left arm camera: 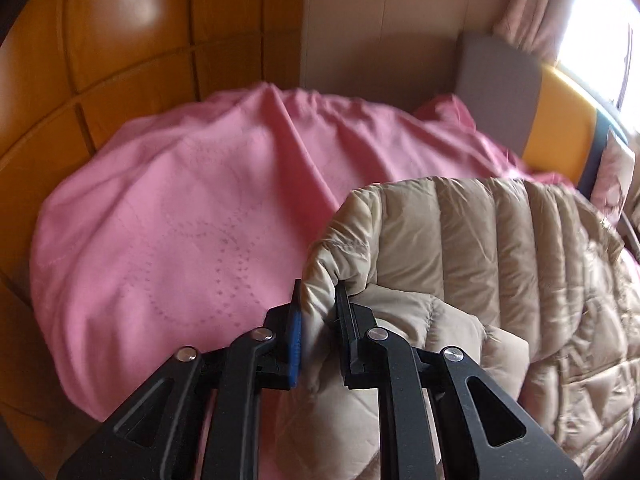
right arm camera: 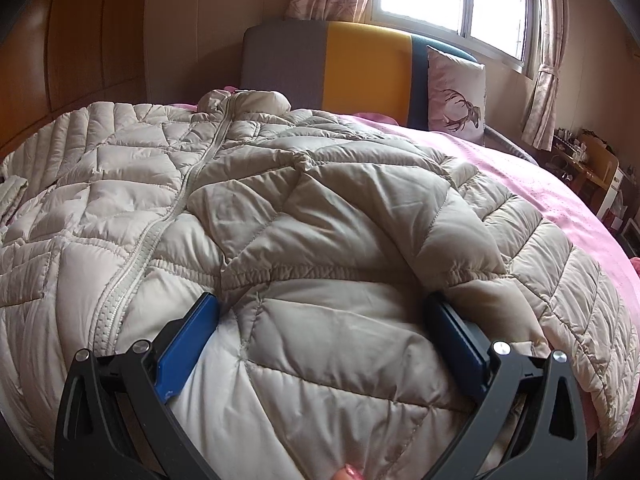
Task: Fold large clothes
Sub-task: 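Lift the sleeve with the left gripper and lay it across the jacket back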
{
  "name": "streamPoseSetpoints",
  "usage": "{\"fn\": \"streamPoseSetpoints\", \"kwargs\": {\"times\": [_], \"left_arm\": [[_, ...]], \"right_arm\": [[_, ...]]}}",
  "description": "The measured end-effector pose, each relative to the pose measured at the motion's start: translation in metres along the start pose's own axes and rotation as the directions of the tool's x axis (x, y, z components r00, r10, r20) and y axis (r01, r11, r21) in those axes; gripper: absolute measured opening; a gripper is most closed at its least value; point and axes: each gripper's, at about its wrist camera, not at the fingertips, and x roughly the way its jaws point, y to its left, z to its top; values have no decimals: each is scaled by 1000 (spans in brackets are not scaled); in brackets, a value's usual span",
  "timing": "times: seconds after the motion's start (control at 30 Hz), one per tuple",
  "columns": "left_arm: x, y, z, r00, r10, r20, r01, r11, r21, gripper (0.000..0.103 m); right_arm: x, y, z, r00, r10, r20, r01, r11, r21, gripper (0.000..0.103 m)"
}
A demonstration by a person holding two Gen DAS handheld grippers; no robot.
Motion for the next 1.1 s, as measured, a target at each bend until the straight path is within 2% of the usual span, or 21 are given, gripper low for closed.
{"fn": "streamPoseSetpoints", "kwargs": {"times": [0.03, 0.07, 0.1, 0.13, 0.23, 0.27, 0.33, 0.37, 0.43, 0.5, 0.57, 0.67, 0.73, 0.8, 0.83, 0.87, 0.9, 0.93, 0.97, 1.0, 1.1], "left_arm": [[3, 1, -1, 1000, 14, -7, -14, 1000, 6, 35], [7, 3, 0, 998, 63, -17, -63, 998, 6, 69], [8, 8, 1, 996, 90, -18, -90, 996, -6, 86], [8, 17, 3, 994, 109, -14, -110, 994, -29, 98], [-1, 60, 6, 994, 107, -8, -107, 979, -172, 98], [-6, 73, 6, 990, 142, -8, -140, 968, -209, 98], [-18, 94, 7, 968, 251, -9, -245, 932, -266, 98], [-28, 106, 6, 963, 271, -9, -260, 915, -308, 97], [-50, 111, 4, 979, 197, 55, -166, 922, -348, 97], [-71, 100, 0, 981, 153, 118, -105, 936, -334, 97], [-95, 77, -8, 982, 63, 178, -7, 953, -301, 97], [-121, 28, -24, 963, -120, 240, 171, 963, -207, 97], [-125, -11, -33, 955, -195, 222, 223, 968, -110, 97], [-110, -50, -41, 971, -172, 168, 172, 985, 14, 97], [-95, -73, -46, 985, -123, 124, 111, 989, 94, 86], [-83, -82, -50, 991, -94, 98, 80, 987, 139, 66], [-68, -89, -52, 996, -57, 62, 45, 983, 176, 60], [-52, -91, -52, 999, -18, 36, 10, 981, 194, 47], [-35, -84, -46, 1000, 23, 20, -26, 982, 188, 40], [-24, -76, -40, 998, 58, 15, -60, 984, 170, 39], [-7, -29, -16, 986, 166, 14, -167, 985, 40, 39]], "right_arm": [[0, 0, 0, 1000, 0, 2, 0, 1000, 0, 101], [0, 0, 0, 1000, 0, 3, 0, 1000, 0, 101], [0, -1, 0, 1000, 1, 2, -1, 1000, 0, 101], [0, 0, -1, 1000, 3, 1, -3, 1000, 1, 101], [-2, -2, -3, 1000, 8, 5, -8, 1000, 1, 101], [-2, -2, -3, 1000, 8, 7, -8, 1000, 1, 101], [-3, -1, -3, 1000, 7, 11, -7, 1000, 1, 101], [-3, -2, -4, 1000, 7, 14, -7, 1000, 1, 101], [-4, -1, -4, 1000, 7, 16, -7, 1000, 2, 101], [-4, -1, -4, 1000, 6, 17, -6, 1000, 2, 101], [-5, -2, -4, 1000, 6, 17, -6, 1000, 1, 101], [-5, -1, -4, 1000, 6, 18, -6, 1000, 1, 101], [-5, -1, -4, 1000, 2, 21, -2, 1000, 0, 101], [-6, -1, -4, 1000, -3, 22, 3, 1000, -1, 101], [-7, -1, -4, 1000, -2, 20, 3, 1000, -2, 101], [-7, -2, -4, 1000, 0, 18, 0, 1000, -1, 101], [-7, -2, -3, 1000, 3, 16, -3, 1000, 0, 101], [-7, -3, -3, 1000, 4, 14, -4, 1000, 0, 101], [-6, -2, -3, 1000, 4, 13, -4, 1000, 0, 101], [-5, -2, -3, 1000, 4, 12, -4, 1000, 0, 101], [-6, -2, -3, 1000, 3, 17, -3, 1000, 0, 101]]}}
